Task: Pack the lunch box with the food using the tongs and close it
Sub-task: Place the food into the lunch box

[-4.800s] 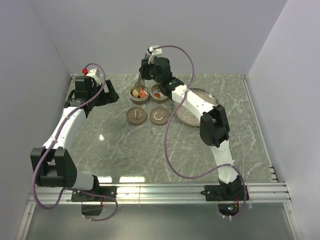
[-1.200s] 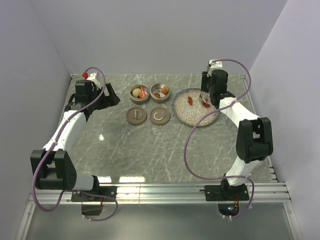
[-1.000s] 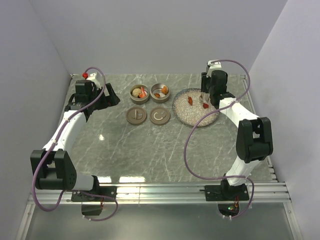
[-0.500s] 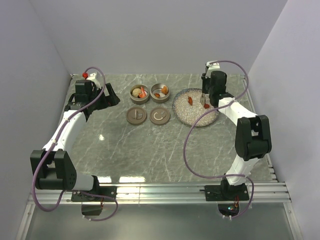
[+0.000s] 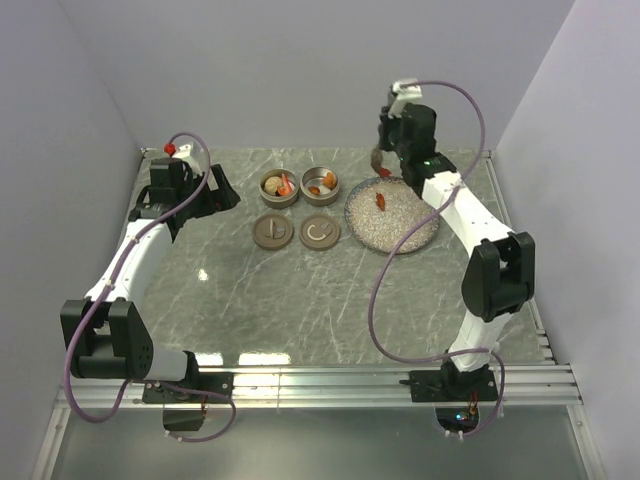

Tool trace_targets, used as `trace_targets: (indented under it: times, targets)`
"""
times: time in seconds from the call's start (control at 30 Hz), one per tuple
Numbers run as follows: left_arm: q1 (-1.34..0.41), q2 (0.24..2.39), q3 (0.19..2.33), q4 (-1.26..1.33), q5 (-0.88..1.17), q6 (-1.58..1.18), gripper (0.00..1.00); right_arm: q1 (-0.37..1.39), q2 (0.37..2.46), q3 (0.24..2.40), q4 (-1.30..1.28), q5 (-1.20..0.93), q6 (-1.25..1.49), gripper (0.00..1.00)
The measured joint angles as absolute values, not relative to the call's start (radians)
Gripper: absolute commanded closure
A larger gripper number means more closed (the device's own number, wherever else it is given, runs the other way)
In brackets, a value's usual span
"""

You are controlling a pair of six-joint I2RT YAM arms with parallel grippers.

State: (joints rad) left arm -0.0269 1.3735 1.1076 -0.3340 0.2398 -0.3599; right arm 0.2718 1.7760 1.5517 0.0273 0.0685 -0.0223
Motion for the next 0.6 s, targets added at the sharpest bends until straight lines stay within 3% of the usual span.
trace_targets:
  times: [0.37, 0.6]
  targets:
    - [-0.027, 1.382, 1.122, -0.326, 0.246, -0.355, 0.01, 0.51, 1.994, 1.872, 0.035, 0.051, 0.083, 0.89]
    - [-0.027, 1.382, 1.122, -0.326, 0.245, -0.352, 0.01, 0.552, 2.135, 1.933, -0.016, 0.054, 0.104, 0.89]
